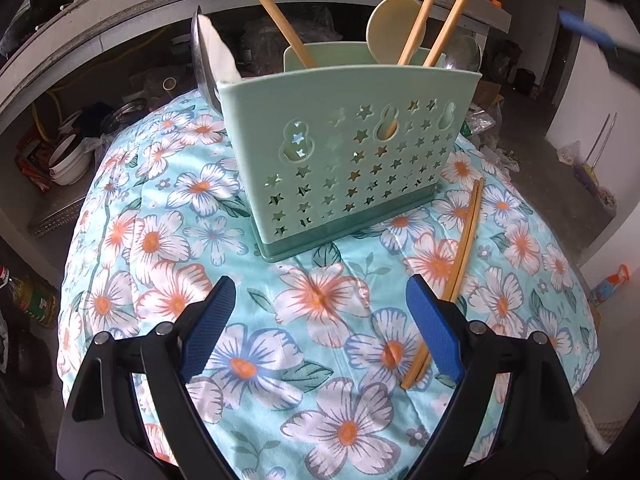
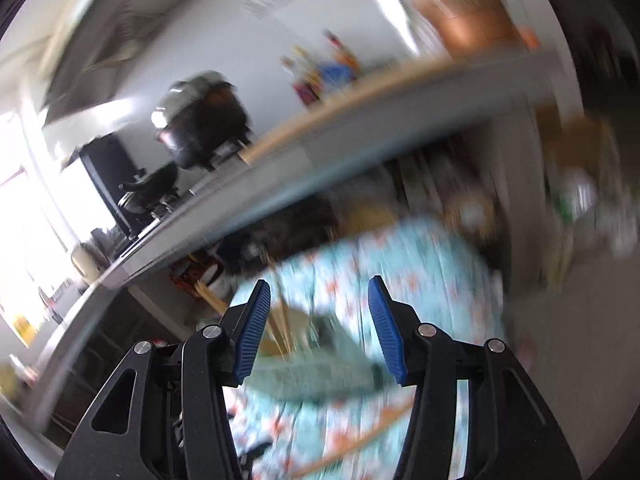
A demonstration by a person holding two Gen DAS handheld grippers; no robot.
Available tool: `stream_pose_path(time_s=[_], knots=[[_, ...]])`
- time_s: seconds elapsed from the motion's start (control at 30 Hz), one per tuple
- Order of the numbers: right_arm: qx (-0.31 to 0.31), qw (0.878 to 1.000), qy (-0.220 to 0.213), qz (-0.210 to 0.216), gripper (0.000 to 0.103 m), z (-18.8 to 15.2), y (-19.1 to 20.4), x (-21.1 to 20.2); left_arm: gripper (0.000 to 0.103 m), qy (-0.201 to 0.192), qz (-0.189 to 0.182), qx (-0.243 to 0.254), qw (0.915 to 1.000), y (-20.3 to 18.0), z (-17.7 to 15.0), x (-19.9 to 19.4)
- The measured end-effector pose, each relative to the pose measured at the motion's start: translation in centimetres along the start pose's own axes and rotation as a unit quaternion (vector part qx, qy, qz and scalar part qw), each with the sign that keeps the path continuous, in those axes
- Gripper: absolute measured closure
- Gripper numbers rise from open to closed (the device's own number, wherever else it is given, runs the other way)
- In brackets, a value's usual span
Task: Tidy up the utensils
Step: 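Move both grippers down to the remaining chopsticks on the quilt, then close the right gripper on a chopstick beside the holder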
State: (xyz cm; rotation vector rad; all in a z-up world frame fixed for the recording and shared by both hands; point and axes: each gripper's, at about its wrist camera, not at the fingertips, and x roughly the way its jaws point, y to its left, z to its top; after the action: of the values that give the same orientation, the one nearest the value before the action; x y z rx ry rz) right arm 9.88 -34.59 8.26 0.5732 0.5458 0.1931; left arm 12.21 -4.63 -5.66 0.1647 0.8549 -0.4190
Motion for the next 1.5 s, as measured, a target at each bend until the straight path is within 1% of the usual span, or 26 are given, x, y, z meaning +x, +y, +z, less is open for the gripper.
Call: stream_pose_path(time_s=[0.07,0.13,0.2,0.23,0.3,0.37,0.47,0.53,0.57,0.6,0.67,0.7,0.77,0.9,1.0,1.03,1.13,1.5], knots=[[0.06,0.997,0.037,0.006,0.053,-2.5,-2.9,1.0,0.02,0.001,-0.002,0.0,1.0,0.4,-0.2,0.4],[0.115,0.991,0.074,0.012,0.053,-5.5,-5.4,2.4,0.02,0.001,-0.002,0.002,1.0,0.8,-0.2,0.7],[0.158,0.981,0.108,0.017,0.053,-8.6,-6.9,3.9,0.02,0.002,-0.002,0.004,1.0,1.3,-0.3,1.1],[0.186,0.974,0.131,0.02,0.053,-10.6,-7.8,5.1,0.02,0.003,-0.001,0.005,1.0,1.5,-0.3,1.3],[0.224,0.961,0.16,0.03,0.054,-13.3,-8.7,6.9,0.02,0.007,-0.002,0.006,1.0,1.8,-0.4,1.5],[0.249,0.951,0.182,0.03,0.058,-15.1,-9.1,8.5,0.02,0.01,-0.002,0.007,0.9999,2.0,-0.3,1.8],[0.278,0.938,0.204,0.031,0.065,-16.8,-9.7,10.3,0.02,0.012,-0.006,0.007,0.9999,2.1,-0.3,2.1],[0.291,0.933,0.208,0.043,0.068,-17.4,-10.3,11.2,0.02,0.013,-0.008,0.007,0.9999,2.0,-0.3,2.3],[0.295,0.932,0.207,0.048,0.073,-17.5,-10.5,11.4,0.02,0.014,-0.009,0.006,0.9998,2.0,-0.3,2.4],[0.303,0.929,0.205,0.052,0.076,-17.6,-10.8,11.7,0.02,0.016,-0.01,0.005,0.9998,1.9,-0.3,2.5],[0.316,0.925,0.204,0.058,0.087,-17.8,-11.5,12.1,0.02,0.018,-0.014,0.003,0.9997,1.9,-0.4,2.7],[0.324,0.922,0.203,0.061,0.088,-17.9,-11.8,12.3,0.02,0.021,-0.015,0.002,0.9997,1.9,-0.4,2.8],[0.334,0.919,0.199,0.07,0.09,-17.9,-12.0,12.5,0.02,0.023,-0.016,0.003,0.9996,1.8,-0.4,3.0],[0.343,0.915,0.195,0.08,0.09,-17.6,-12.2,13.1,0.02,0.026,-0.016,0.004,0.9995,1.7,-0.3,3.1],[0.342,0.916,0.193,0.078,0.091,-17.5,-12.1,13.3,0.02,0.027,-0.017,0.006,0.9995,1.4,-0.2,3.1],[0.341,0.917,0.194,0.077,0.092,-17.0,-12.2,13.5,0.02,0.027,-0.017,0.006,0.9995,1.4,-0.2,3.1],[0.346,0.915,0.192,0.08,0.095,-17.2,-12.7,12.9,0.02,0.029,-0.017,0.007,0.9994,1.2,-0.3,3.0],[0.358,0.907,0.197,0.097,0.096,-17.9,-13.6,11.7,0.02,0.034,-0.022,0.009,0.9991,0.5,-0.1,3.1]])
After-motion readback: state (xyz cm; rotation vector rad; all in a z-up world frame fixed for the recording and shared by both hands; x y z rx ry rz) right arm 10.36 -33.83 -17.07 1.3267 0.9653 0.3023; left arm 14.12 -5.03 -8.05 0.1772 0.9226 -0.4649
